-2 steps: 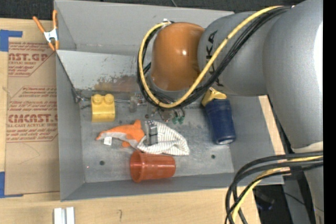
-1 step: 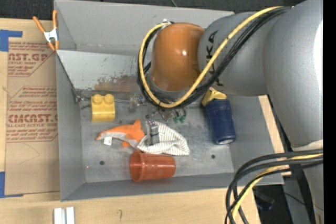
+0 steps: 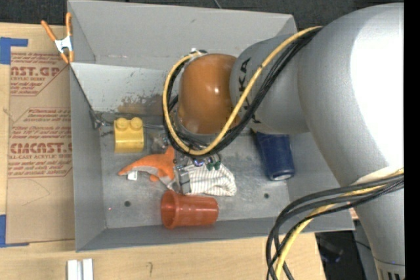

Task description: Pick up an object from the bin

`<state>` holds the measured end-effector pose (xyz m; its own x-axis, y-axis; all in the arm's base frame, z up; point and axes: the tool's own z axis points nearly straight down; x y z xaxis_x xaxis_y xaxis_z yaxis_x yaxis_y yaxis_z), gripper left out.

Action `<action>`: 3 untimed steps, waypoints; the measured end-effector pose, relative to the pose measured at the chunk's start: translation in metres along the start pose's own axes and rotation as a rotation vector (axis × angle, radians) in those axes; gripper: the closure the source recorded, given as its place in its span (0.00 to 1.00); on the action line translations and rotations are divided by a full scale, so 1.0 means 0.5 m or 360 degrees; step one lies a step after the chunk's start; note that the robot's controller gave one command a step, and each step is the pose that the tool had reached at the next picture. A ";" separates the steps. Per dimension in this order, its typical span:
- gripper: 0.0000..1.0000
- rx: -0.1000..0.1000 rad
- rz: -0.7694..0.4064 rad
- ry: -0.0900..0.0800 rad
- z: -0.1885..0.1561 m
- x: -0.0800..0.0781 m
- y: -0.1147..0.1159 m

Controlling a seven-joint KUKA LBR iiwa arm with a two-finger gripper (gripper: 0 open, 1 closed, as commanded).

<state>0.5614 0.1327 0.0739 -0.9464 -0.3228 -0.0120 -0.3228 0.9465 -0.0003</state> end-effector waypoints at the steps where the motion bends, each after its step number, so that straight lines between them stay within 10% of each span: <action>1: 1.00 -0.0002 -0.0165 0.0012 0.008 0.000 0.004; 3: 1.00 -0.0003 -0.0197 0.0018 -0.002 0.000 0.004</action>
Offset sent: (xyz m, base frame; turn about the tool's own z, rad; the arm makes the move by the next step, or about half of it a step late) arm 0.0000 0.0000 0.0000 0.0000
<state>0.5607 0.1346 0.0748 -0.8994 -0.4371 -0.0005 -0.4371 0.8994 0.0008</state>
